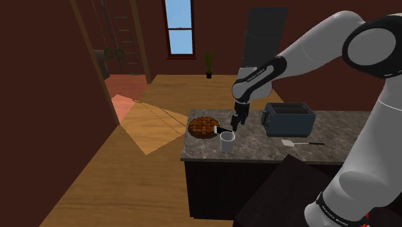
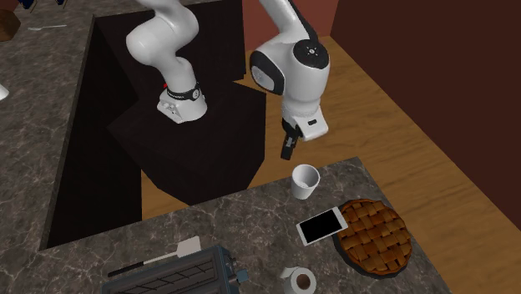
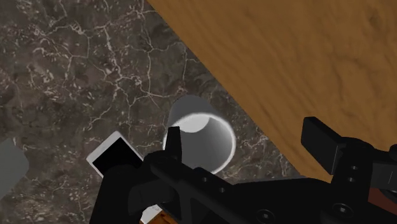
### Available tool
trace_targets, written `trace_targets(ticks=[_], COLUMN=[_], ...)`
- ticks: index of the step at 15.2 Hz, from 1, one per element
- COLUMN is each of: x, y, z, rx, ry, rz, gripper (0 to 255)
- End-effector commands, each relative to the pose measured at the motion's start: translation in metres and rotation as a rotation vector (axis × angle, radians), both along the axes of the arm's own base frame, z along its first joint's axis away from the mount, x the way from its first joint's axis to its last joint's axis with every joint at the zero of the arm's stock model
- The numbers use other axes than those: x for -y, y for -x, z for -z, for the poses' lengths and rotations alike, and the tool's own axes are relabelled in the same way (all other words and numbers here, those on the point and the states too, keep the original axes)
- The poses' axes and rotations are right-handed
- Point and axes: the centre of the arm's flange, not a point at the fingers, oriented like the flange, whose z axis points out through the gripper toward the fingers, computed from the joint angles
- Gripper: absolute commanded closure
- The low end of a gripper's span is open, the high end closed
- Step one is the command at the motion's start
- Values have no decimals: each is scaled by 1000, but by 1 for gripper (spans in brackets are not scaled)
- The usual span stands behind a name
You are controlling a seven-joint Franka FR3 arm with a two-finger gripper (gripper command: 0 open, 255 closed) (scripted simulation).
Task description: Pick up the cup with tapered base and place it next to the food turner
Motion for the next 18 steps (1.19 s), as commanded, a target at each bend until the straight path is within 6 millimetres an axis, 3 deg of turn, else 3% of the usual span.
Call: trace_targets(ticks=[1, 10, 18], x=[8, 51, 48], y=[-15, -83, -82], z=[21, 108, 149], rx=[1, 4, 4], ry=[0, -1, -1], rz=[0, -2, -2], gripper=[0, 0, 0])
